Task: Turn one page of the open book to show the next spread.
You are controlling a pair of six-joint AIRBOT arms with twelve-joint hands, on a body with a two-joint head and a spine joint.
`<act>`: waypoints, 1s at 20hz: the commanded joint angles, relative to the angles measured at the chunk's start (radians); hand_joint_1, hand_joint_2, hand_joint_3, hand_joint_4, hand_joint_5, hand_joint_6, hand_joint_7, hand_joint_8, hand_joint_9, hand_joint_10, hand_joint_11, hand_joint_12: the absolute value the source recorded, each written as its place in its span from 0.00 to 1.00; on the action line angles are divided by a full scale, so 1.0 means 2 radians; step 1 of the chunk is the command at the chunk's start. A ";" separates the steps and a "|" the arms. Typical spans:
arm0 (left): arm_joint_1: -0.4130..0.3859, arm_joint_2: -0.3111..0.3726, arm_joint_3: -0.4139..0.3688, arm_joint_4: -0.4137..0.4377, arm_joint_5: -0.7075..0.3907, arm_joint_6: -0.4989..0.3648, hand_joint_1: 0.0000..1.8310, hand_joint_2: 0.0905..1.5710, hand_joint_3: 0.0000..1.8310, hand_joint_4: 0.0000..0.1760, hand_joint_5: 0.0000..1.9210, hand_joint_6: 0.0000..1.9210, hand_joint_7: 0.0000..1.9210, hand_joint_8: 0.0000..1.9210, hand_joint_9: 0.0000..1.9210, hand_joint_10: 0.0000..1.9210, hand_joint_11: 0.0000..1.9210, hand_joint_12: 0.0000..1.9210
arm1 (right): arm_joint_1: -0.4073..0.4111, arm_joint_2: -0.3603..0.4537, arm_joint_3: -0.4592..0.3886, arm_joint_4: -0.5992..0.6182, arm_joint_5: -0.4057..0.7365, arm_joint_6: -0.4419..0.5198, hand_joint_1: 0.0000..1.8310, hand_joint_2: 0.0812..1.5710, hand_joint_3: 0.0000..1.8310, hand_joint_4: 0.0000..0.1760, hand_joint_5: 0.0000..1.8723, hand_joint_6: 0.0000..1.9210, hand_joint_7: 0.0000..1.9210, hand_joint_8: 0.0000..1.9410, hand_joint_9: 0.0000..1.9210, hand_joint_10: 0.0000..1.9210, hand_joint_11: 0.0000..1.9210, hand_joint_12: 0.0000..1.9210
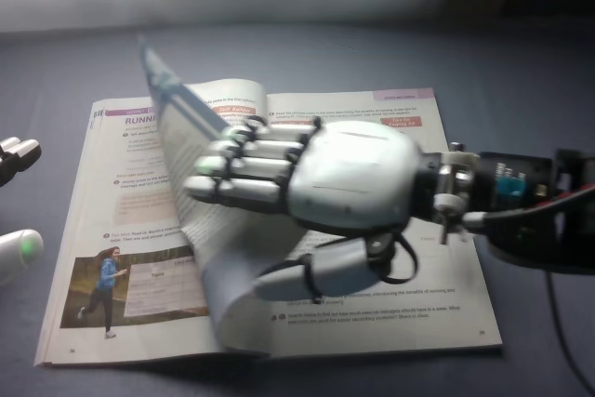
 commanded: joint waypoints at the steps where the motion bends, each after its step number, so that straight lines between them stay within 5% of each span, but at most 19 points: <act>1: 0.000 0.001 0.003 -0.007 -0.061 -0.003 0.10 0.88 0.00 0.00 0.01 0.00 0.00 0.00 0.00 0.00 0.00 0.00 | 0.010 -0.003 0.004 0.007 0.067 0.008 0.02 0.78 0.00 0.00 0.00 0.00 0.00 0.00 0.00 0.00 0.00 0.00; 3: -0.001 0.000 0.004 -0.005 -0.061 -0.003 0.06 0.89 0.00 0.00 0.00 0.00 0.00 0.00 0.00 0.00 0.00 0.00 | 0.027 -0.017 0.011 -0.011 0.090 0.036 0.03 0.77 0.00 0.00 0.00 0.00 0.00 0.00 0.00 0.00 0.00 0.00; 4: -0.001 0.000 0.005 -0.004 -0.060 -0.003 0.20 0.98 0.00 0.00 0.09 0.01 0.09 0.01 0.12 0.01 0.00 0.34 | 0.036 -0.020 0.013 -0.023 0.103 0.048 0.02 0.76 0.00 0.00 0.00 0.00 0.00 0.00 0.00 0.00 0.00 0.00; 5: -0.001 0.000 0.006 -0.004 -0.060 -0.003 0.04 0.92 0.00 0.00 0.11 0.00 0.13 0.01 0.16 0.01 0.00 0.43 | 0.047 -0.022 0.013 -0.033 0.113 0.054 0.00 0.75 0.00 0.00 0.00 0.00 0.00 0.00 0.00 0.00 0.00 0.00; 6: -0.001 0.000 0.007 -0.004 -0.060 -0.003 0.01 0.87 0.00 0.00 0.08 0.00 0.12 0.00 0.14 0.00 0.00 0.48 | 0.058 -0.025 0.012 -0.040 0.125 0.058 0.00 0.74 0.00 0.00 0.00 0.00 0.00 0.00 0.00 0.00 0.00 0.00; 7: -0.001 -0.001 0.008 -0.003 -0.059 -0.003 0.00 0.86 0.00 0.00 0.08 0.00 0.08 0.00 0.08 0.00 0.00 0.37 | 0.065 -0.028 0.011 -0.043 0.139 0.062 0.00 0.73 0.00 0.00 0.00 0.00 0.00 0.00 0.00 0.00 0.00 0.00; 9: -0.003 -0.001 0.009 -0.003 -0.060 -0.003 0.00 0.99 0.03 0.00 0.09 0.00 0.05 0.00 0.01 0.00 0.00 0.03 | 0.075 -0.028 0.006 -0.049 0.172 0.077 0.04 0.71 0.00 0.00 0.01 0.00 0.00 0.00 0.00 0.00 0.00 0.00; 13: -0.003 0.000 0.007 -0.005 -0.067 -0.004 0.00 1.00 0.04 0.00 0.09 0.00 0.05 0.00 0.01 0.00 0.00 0.00 | 0.079 0.002 -0.015 -0.053 0.221 0.089 0.04 0.70 0.00 0.00 0.00 0.00 0.00 0.00 0.00 0.00 0.00 0.00; 20: -0.003 0.020 -0.012 -0.008 -0.100 0.004 0.00 1.00 0.04 0.00 0.09 0.00 0.05 0.00 0.01 0.00 0.00 0.00 | 0.067 0.084 -0.055 -0.031 0.212 0.075 0.04 0.70 0.00 0.00 0.00 0.00 0.00 0.00 0.00 0.00 0.00 0.00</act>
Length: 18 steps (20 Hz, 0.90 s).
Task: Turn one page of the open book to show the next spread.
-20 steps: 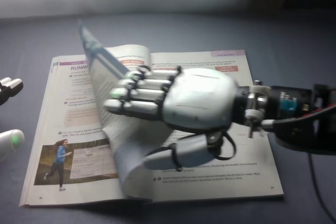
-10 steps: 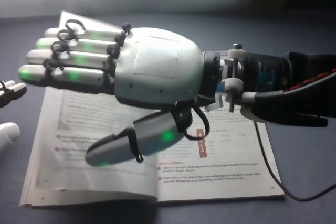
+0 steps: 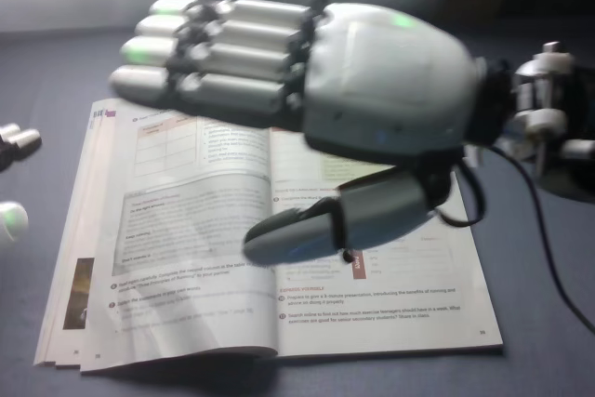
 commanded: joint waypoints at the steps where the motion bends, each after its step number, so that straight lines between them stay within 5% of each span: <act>1: -0.001 0.006 -0.001 -0.009 -0.074 0.000 0.00 1.00 0.04 0.00 0.09 0.00 0.05 0.00 0.01 0.00 0.00 0.00 | -0.007 0.012 -0.004 0.036 0.042 -0.007 0.04 0.70 0.00 0.00 0.00 0.00 0.00 0.00 0.00 0.00 0.00 0.00; 2: -0.001 0.007 -0.002 -0.008 -0.077 0.001 0.14 0.90 0.00 0.01 0.04 0.01 0.01 0.00 0.00 0.00 0.00 0.00 | -0.014 0.022 -0.008 0.045 0.037 -0.013 0.04 0.70 0.00 0.00 0.00 0.00 0.00 0.00 0.00 0.00 0.00 0.00; 3: -0.004 0.009 -0.003 -0.006 -0.081 0.001 0.21 0.85 0.00 0.28 0.02 0.00 0.00 0.00 0.00 0.00 0.00 0.00 | -0.026 0.038 -0.014 0.060 0.026 -0.027 0.03 0.69 0.00 0.00 0.00 0.00 0.00 0.00 0.00 0.00 0.00 0.00; 4: -0.005 0.010 -0.003 -0.005 -0.081 0.001 0.18 0.84 0.00 0.44 0.01 0.00 0.00 0.00 0.00 0.00 0.00 0.00 | -0.031 0.044 -0.016 0.066 0.021 -0.032 0.21 0.65 0.00 0.00 0.00 0.00 0.00 0.00 0.00 0.00 0.00 0.00; 7: -0.016 0.009 -0.001 0.008 -0.078 0.003 0.19 0.84 0.00 0.24 0.02 0.00 0.00 0.00 0.00 0.00 0.00 0.00 | -0.056 0.073 -0.024 0.096 0.007 -0.047 0.12 0.69 0.01 0.00 0.00 0.00 0.00 0.00 0.00 0.00 0.00 0.00; 8: -0.021 0.009 0.000 0.013 -0.077 0.003 0.17 0.82 0.00 0.30 0.02 0.00 0.00 0.00 0.00 0.00 0.00 0.00 | -0.065 0.084 -0.028 0.108 0.005 -0.057 0.10 0.71 0.02 0.00 0.00 0.00 0.00 0.00 0.00 0.00 0.00 0.00; 9: -0.025 0.009 0.000 0.018 -0.076 0.004 0.16 0.82 0.00 0.35 0.01 0.00 0.00 0.00 0.00 0.00 0.00 0.00 | -0.073 0.094 -0.033 0.123 0.004 -0.070 0.14 0.72 0.01 0.10 0.00 0.00 0.00 0.00 0.00 0.00 0.00 0.23; 10: -0.034 0.009 0.002 0.026 -0.073 0.005 0.15 0.82 0.00 0.42 0.00 0.00 0.00 0.00 0.00 0.00 0.00 0.00 | -0.086 0.111 -0.041 0.147 0.003 -0.085 0.12 0.74 0.01 0.00 0.00 0.00 0.00 0.00 0.00 0.00 0.00 0.05; 14: -0.062 0.005 0.010 0.051 -0.055 0.006 0.16 0.83 0.00 0.33 0.00 0.00 0.00 0.00 0.00 0.00 0.00 0.00 | -0.118 0.149 -0.062 0.207 0.007 -0.126 0.06 0.73 0.00 0.00 0.00 0.00 0.00 0.00 0.00 0.00 0.00 0.00; 16: -0.074 0.005 0.013 0.063 -0.050 0.006 0.14 0.83 0.00 0.14 0.00 0.00 0.00 0.00 0.00 0.00 0.00 0.00 | -0.136 0.164 -0.072 0.244 0.018 -0.151 0.03 0.74 0.00 0.00 0.00 0.00 0.00 0.00 0.00 0.00 0.00 0.00; 18: -0.088 0.005 0.016 0.077 -0.043 0.006 0.14 0.82 0.00 0.10 0.00 0.00 0.00 0.00 0.00 0.00 0.00 0.00 | -0.153 0.174 -0.078 0.272 0.032 -0.165 0.03 0.76 0.01 0.00 0.00 0.00 0.00 0.00 0.00 0.00 0.00 0.00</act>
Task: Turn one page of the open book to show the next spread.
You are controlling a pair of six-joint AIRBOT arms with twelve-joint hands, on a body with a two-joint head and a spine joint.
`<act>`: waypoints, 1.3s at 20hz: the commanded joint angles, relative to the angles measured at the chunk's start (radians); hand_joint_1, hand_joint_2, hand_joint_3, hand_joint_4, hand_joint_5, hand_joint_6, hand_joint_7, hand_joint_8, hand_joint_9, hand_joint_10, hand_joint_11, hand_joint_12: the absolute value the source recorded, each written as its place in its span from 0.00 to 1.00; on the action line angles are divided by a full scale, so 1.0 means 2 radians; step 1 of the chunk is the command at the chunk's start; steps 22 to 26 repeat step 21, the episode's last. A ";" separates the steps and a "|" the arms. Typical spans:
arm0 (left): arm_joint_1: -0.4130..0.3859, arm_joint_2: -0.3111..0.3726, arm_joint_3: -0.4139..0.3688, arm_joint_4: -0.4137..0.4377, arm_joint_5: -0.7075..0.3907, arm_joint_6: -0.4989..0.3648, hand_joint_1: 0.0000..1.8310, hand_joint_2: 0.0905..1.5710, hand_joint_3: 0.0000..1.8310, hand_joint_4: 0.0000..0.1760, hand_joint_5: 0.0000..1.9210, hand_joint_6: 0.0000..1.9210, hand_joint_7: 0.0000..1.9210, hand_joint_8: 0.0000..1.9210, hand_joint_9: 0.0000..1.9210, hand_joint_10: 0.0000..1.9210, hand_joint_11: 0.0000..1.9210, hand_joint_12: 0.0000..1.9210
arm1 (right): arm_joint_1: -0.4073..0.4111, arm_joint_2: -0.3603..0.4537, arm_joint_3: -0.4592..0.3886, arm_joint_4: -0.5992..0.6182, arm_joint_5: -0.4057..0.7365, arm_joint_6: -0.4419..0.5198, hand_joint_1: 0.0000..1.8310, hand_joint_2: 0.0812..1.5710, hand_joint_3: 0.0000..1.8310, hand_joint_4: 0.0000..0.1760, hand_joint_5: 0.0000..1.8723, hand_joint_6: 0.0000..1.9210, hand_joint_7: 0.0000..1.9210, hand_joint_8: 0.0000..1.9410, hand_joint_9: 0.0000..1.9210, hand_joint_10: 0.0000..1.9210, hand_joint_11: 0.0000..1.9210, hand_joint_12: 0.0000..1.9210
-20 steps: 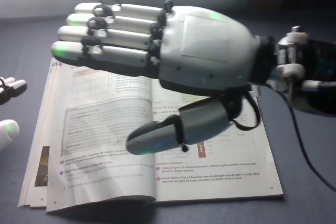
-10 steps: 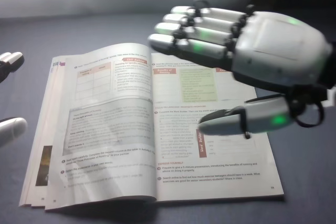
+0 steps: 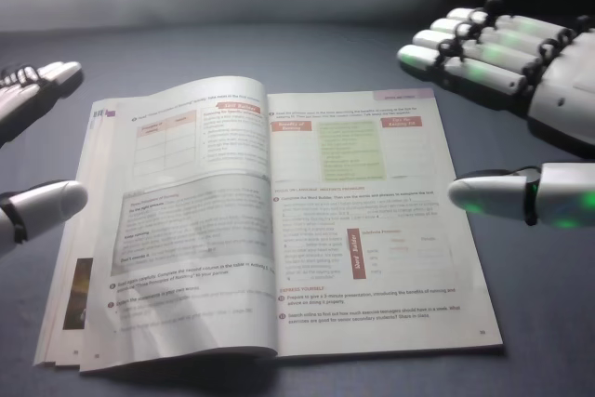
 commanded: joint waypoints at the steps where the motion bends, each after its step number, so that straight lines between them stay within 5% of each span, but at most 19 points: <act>1: -0.009 0.000 0.003 0.003 -0.053 -0.002 0.13 0.82 0.00 0.21 0.01 0.00 0.00 0.00 0.00 0.00 0.00 0.00 | 0.001 0.008 -0.001 0.021 0.072 -0.005 0.03 0.76 0.01 0.00 0.00 0.00 0.00 0.00 0.00 0.00 0.00 0.00; 2: -0.018 0.000 0.006 0.013 -0.046 -0.002 0.09 0.82 0.00 0.12 0.01 0.00 0.00 0.00 0.00 0.00 0.00 0.00 | -0.008 0.013 -0.006 0.037 0.079 -0.016 0.03 0.77 0.01 0.00 0.00 0.00 0.00 0.00 0.00 0.00 0.00 0.00; 8: -0.063 -0.003 0.013 0.054 -0.043 -0.002 0.13 0.83 0.00 0.52 0.00 0.00 0.00 0.00 0.00 0.00 0.00 0.00 | -0.061 0.045 -0.028 0.109 0.155 -0.045 0.11 0.76 0.00 0.03 0.00 0.00 0.00 0.00 0.00 0.00 0.00 0.00; 9: -0.066 -0.004 0.013 0.056 -0.048 -0.002 0.13 0.83 0.00 0.52 0.00 0.00 0.00 0.00 0.00 0.00 0.00 0.00 | -0.066 0.050 -0.030 0.116 0.170 -0.047 0.11 0.76 0.00 0.03 0.00 0.00 0.00 0.00 0.00 0.00 0.00 0.00; 10: -0.068 -0.003 0.013 0.057 -0.059 -0.002 0.16 0.83 0.00 0.02 0.00 0.00 0.00 0.00 0.00 0.00 0.00 0.00 | -0.073 0.056 -0.034 0.127 0.193 -0.051 0.14 0.78 0.01 0.00 0.00 0.00 0.00 0.00 0.00 0.00 0.00 0.00; 11: -0.068 -0.001 0.012 0.055 -0.073 -0.002 0.15 0.85 0.00 0.18 0.00 0.00 0.00 0.00 0.00 0.00 0.00 0.00 | -0.078 0.063 -0.038 0.133 0.216 -0.052 0.19 0.80 0.01 0.00 0.00 0.00 0.00 0.00 0.00 0.00 0.00 0.00; 13: -0.068 0.003 0.008 0.053 -0.092 -0.002 0.23 0.84 0.00 0.09 0.00 0.00 0.00 0.00 0.00 0.00 0.00 0.00 | -0.080 0.076 -0.045 0.137 0.249 -0.055 0.18 0.80 0.01 0.04 0.00 0.00 0.00 0.00 0.00 0.00 0.00 0.00; 14: -0.068 0.006 0.005 0.050 -0.102 0.001 0.27 0.86 0.01 0.06 0.00 0.00 0.00 0.00 0.00 0.00 0.00 0.00 | -0.081 0.083 -0.049 0.138 0.266 -0.057 0.20 0.82 0.00 0.14 0.00 0.00 0.00 0.00 0.00 0.00 0.00 0.11; 15: -0.068 0.009 0.001 0.047 -0.116 0.008 0.26 0.89 0.00 0.05 0.00 0.00 0.02 0.00 0.01 0.00 0.00 0.12 | -0.081 0.090 -0.052 0.139 0.285 -0.061 0.18 0.83 0.00 0.00 0.00 0.00 0.00 0.00 0.01 0.00 0.00 0.27; 16: -0.068 0.010 0.000 0.045 -0.125 0.011 0.29 0.88 0.00 0.26 0.00 0.00 0.00 0.00 0.00 0.00 0.00 0.11 | -0.081 0.091 -0.052 0.140 0.297 -0.062 0.19 0.84 0.00 0.00 0.00 0.00 0.00 0.00 0.02 0.01 0.00 0.38; 17: -0.068 0.011 -0.002 0.043 -0.141 0.014 0.27 0.89 0.00 0.18 0.00 0.00 0.00 0.00 0.02 0.00 0.00 0.24 | -0.081 0.092 -0.052 0.142 0.326 -0.060 0.15 0.89 0.01 0.00 0.00 0.00 0.00 0.00 0.06 0.04 0.00 0.49; 18: -0.068 0.012 -0.002 0.041 -0.147 0.014 0.27 0.89 0.00 0.18 0.00 0.00 0.00 0.00 0.02 0.00 0.00 0.24 | -0.081 0.093 -0.052 0.142 0.335 -0.059 0.15 0.89 0.01 0.00 0.00 0.00 0.00 0.00 0.06 0.04 0.00 0.49; 19: -0.068 0.014 -0.004 0.039 -0.158 0.016 0.19 0.91 0.00 0.38 0.00 0.00 0.01 0.00 0.03 0.01 0.00 0.18 | -0.081 0.093 -0.052 0.142 0.351 -0.055 0.15 0.88 0.00 0.00 0.00 0.00 0.00 0.00 0.01 0.14 0.00 0.36; 21: -0.073 0.022 -0.007 0.034 -0.165 0.023 0.17 0.92 0.00 0.43 0.00 0.00 0.01 0.00 0.03 0.00 0.00 0.15 | -0.081 0.096 -0.054 0.140 0.375 -0.052 0.14 0.88 0.00 0.00 0.00 0.00 0.00 0.00 0.00 0.15 0.00 0.28; 26: -0.073 0.022 -0.007 0.034 -0.165 0.023 0.17 0.92 0.00 0.43 0.00 0.00 0.01 0.00 0.03 0.00 0.00 0.15 | -0.081 0.096 -0.054 0.140 0.375 -0.052 0.14 0.88 0.00 0.00 0.00 0.00 0.00 0.00 0.00 0.15 0.00 0.28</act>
